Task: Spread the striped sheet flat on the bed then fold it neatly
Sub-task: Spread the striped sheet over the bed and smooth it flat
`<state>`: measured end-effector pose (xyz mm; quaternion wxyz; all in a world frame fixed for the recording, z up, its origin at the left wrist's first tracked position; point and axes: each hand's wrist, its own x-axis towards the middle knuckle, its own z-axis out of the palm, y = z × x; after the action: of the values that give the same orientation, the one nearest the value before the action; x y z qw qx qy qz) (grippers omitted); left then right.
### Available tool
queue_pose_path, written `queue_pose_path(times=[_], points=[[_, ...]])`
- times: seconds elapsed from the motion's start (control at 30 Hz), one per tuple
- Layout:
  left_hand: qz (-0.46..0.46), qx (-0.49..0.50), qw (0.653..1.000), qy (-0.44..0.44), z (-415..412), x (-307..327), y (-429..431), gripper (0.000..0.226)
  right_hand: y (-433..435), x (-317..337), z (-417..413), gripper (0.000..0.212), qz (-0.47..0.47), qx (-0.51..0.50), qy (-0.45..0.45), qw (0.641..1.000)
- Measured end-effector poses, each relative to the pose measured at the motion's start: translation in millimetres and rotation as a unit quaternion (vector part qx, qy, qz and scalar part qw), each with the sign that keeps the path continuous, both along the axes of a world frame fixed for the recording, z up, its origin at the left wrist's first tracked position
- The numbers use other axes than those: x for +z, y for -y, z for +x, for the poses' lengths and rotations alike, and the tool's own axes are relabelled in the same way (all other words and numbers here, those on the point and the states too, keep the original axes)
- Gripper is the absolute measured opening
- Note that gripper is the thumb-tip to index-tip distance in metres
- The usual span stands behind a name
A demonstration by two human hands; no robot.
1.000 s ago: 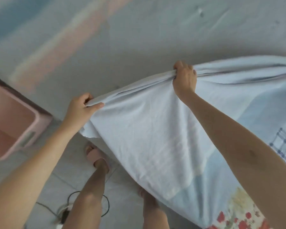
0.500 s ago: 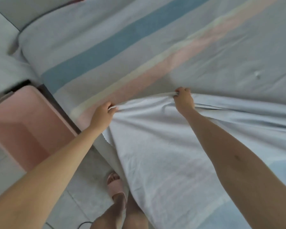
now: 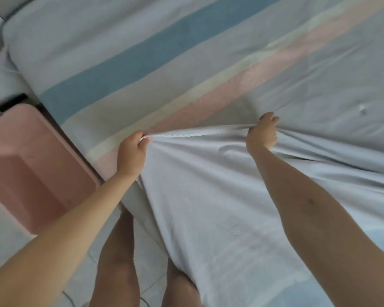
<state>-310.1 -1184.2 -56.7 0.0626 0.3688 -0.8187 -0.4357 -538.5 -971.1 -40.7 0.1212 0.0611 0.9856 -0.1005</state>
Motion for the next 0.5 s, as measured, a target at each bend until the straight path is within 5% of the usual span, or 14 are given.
queue_pose_path(times=[0.2,0.5], points=[[0.046,0.004,0.998,-0.045,3.2,-8.9,7.7,0.029,19.9,-4.8,3.8,0.017,-0.272,0.076,-0.176,0.943],[0.048,0.082,0.992,-0.08,-6.6,22.2,108.8,0.038,199.7,40.3,-47.5,0.023,-0.316,0.101,-0.158,0.93]])
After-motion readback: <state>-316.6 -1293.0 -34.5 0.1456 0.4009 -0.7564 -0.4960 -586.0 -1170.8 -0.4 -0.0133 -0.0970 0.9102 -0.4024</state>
